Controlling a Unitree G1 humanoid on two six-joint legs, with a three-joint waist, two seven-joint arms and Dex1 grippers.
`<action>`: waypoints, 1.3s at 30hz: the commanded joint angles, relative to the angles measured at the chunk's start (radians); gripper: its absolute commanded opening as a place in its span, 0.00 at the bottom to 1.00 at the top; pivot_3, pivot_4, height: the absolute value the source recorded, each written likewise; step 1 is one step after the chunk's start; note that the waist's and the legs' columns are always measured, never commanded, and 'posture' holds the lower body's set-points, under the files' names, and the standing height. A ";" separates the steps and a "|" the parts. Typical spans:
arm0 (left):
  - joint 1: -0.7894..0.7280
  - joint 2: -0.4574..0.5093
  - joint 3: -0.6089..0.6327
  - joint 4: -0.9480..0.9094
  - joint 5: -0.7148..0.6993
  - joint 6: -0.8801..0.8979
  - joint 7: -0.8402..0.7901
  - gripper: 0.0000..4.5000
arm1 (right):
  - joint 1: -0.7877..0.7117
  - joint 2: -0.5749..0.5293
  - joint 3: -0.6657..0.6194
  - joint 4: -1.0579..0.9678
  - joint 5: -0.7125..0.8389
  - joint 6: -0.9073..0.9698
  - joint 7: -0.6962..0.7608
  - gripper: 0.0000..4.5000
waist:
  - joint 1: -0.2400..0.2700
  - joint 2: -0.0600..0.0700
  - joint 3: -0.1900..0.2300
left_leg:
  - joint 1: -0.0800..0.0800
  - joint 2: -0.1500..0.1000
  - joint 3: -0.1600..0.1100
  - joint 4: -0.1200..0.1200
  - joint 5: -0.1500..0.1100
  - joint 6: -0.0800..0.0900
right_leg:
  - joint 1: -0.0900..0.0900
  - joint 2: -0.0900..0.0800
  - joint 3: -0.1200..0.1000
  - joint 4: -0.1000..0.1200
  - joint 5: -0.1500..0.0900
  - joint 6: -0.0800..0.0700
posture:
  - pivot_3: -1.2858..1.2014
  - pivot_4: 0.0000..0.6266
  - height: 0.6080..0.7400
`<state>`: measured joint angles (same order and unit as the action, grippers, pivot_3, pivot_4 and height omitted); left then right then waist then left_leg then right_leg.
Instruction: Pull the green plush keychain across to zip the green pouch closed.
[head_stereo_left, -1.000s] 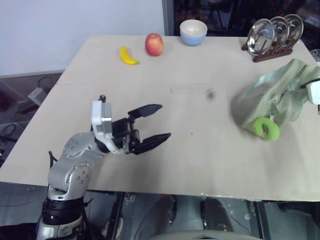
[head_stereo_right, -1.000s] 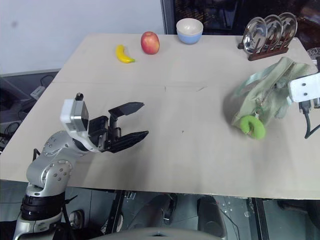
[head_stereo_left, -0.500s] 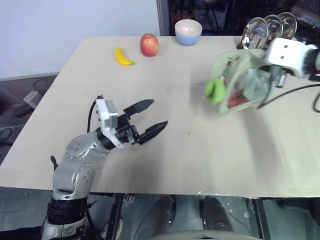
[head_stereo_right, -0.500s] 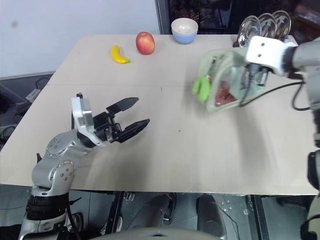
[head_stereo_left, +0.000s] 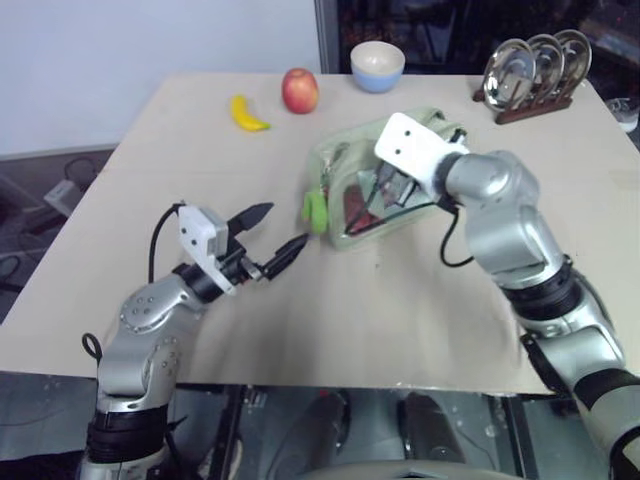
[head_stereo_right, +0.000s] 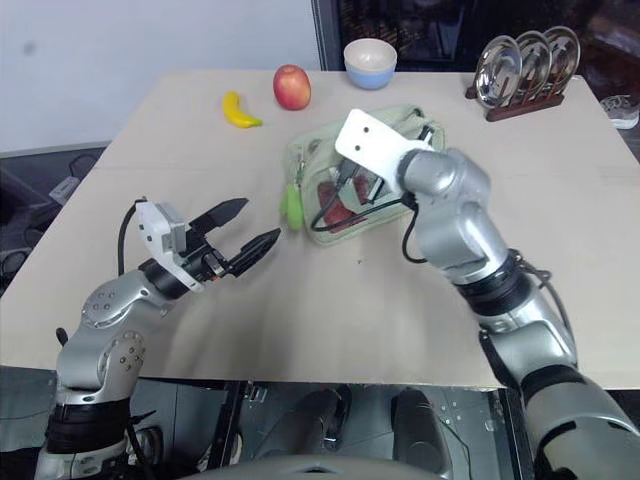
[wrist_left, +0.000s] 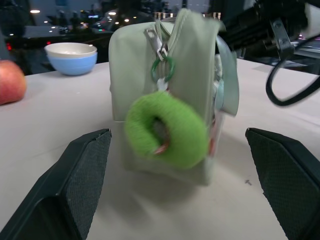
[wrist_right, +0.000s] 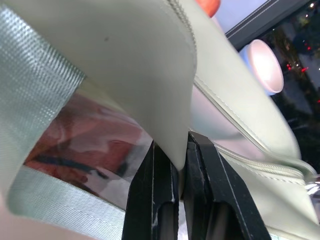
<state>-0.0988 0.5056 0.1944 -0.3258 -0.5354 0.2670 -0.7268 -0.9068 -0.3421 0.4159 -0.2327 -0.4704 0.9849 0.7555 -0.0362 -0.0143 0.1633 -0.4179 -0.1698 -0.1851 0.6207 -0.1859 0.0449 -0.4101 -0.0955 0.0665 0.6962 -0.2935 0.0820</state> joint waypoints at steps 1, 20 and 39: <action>0.008 0.004 0.018 -0.041 0.009 -0.025 0.017 1.00 | -0.002 0.041 0.002 -0.035 0.022 0.035 -0.034 0.01 | -0.002 0.000 0.000 | 0.000 0.000 0.000 0.000 0.000 0.000 | 0.000 0.000 0.000 0.000 0.000 0.000 | 0.52 0.24 1.00; 0.108 0.016 0.070 -0.068 -0.020 -0.087 -0.019 1.00 | -0.031 -0.309 -0.002 0.164 0.128 -0.809 0.091 0.29 | -0.006 -0.001 -0.001 | 0.002 0.002 0.001 -0.001 -0.001 -0.001 | 0.001 0.002 0.001 -0.001 0.001 0.000 | 0.52 0.24 1.00; 0.297 0.101 0.189 -0.263 -0.283 -0.045 -0.172 1.00 | -0.174 -0.088 -0.072 0.304 0.266 -0.509 0.138 0.01 | -0.005 -0.001 0.000 | 0.002 0.008 0.002 -0.003 -0.002 -0.003 | -0.001 0.008 0.003 -0.002 0.003 -0.004 | 0.52 0.24 1.00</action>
<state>0.1939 0.5915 0.3561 -0.5412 -0.7864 0.2190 -0.8913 -1.0447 -0.4423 0.3787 0.0829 -0.2042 0.4647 0.9292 -0.0409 -0.0155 0.1630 -0.4157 -0.1615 -0.1830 0.6177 -0.1878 0.0414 -0.4110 -0.0873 0.0693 0.6944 -0.2902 0.0781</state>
